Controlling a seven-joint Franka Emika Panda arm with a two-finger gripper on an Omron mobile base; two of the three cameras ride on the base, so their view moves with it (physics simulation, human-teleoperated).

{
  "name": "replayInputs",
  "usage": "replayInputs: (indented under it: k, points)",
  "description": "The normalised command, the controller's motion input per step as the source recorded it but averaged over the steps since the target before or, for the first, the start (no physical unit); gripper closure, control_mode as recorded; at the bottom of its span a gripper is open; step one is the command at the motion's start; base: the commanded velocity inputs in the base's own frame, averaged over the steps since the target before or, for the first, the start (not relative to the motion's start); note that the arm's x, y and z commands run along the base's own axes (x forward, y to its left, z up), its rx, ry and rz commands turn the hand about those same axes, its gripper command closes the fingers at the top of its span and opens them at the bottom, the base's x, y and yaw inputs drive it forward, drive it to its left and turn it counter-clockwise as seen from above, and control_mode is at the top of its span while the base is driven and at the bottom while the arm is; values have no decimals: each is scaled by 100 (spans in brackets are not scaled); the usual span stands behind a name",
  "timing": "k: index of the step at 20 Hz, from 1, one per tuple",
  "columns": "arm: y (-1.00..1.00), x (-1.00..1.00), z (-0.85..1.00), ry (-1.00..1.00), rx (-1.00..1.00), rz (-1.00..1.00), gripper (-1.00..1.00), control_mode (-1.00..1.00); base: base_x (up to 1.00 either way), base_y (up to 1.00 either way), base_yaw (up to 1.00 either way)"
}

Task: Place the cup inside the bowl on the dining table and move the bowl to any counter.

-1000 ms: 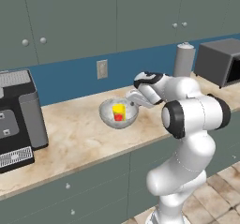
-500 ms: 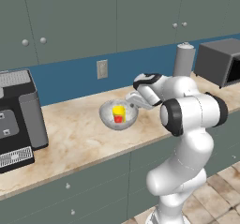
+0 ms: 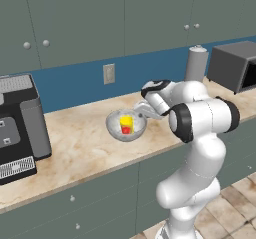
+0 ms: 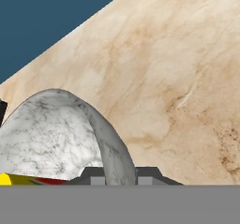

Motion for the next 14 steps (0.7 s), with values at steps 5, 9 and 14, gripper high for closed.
replayInputs:
  k: [5,9,14]
  points:
    - [6,2,-9,0,0,0,100,-100,0,0,0]
    - [6,12,-13,0,0,0,100,-100,0,0,0]
    - [6,17,-16,0,0,0,100,-100,0,0,0]
